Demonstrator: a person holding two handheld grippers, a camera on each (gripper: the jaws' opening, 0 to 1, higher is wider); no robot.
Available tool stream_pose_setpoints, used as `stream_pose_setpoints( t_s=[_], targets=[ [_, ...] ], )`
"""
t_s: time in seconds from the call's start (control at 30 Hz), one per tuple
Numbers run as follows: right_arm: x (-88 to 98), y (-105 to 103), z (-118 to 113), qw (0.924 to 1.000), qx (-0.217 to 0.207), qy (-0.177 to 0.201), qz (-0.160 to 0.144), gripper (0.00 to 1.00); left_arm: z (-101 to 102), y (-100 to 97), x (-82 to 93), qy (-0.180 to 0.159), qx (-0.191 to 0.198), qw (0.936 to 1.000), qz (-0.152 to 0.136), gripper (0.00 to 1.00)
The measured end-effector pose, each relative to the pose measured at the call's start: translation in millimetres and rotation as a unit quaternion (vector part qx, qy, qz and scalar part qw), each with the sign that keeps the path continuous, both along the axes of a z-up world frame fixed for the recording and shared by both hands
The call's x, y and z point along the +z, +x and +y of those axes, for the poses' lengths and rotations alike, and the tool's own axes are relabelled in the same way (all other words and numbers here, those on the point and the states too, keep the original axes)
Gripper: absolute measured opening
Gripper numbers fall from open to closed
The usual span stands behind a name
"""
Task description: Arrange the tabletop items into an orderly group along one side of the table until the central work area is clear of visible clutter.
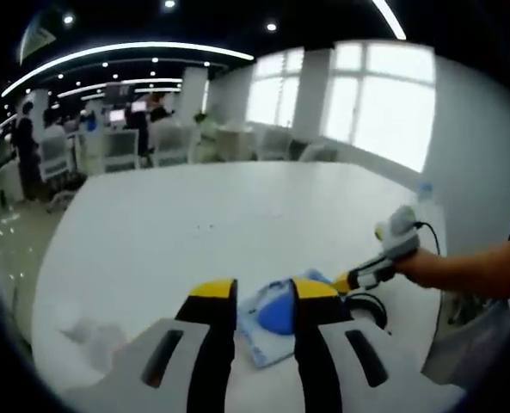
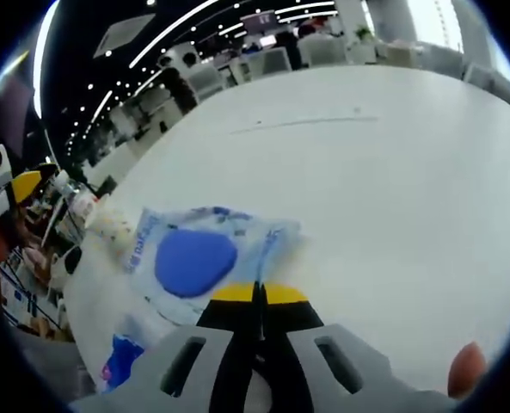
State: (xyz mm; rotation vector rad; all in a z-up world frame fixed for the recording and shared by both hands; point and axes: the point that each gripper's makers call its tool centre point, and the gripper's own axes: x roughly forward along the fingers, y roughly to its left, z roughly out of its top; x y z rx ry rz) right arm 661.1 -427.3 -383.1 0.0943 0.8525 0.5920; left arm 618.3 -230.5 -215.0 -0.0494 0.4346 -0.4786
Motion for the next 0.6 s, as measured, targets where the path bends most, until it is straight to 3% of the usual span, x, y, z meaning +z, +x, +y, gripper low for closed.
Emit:
stream_pose_setpoints(
  t_s=[0.37, 0.6],
  targets=[
    [-0.4, -3.4, 0.5, 0.9999, -0.011, 0.006, 0.010, 0.01, -11.0, -8.2, -9.4, 0.003, -0.013, 0.9999, 0.010, 0.17],
    [-0.1, -3.8, -0.5, 1.0000, -0.007, 0.005, 0.005, 0.09, -19.3, -12.7, -15.3, 0.004, -0.021, 0.9996, 0.015, 0.18]
  ],
)
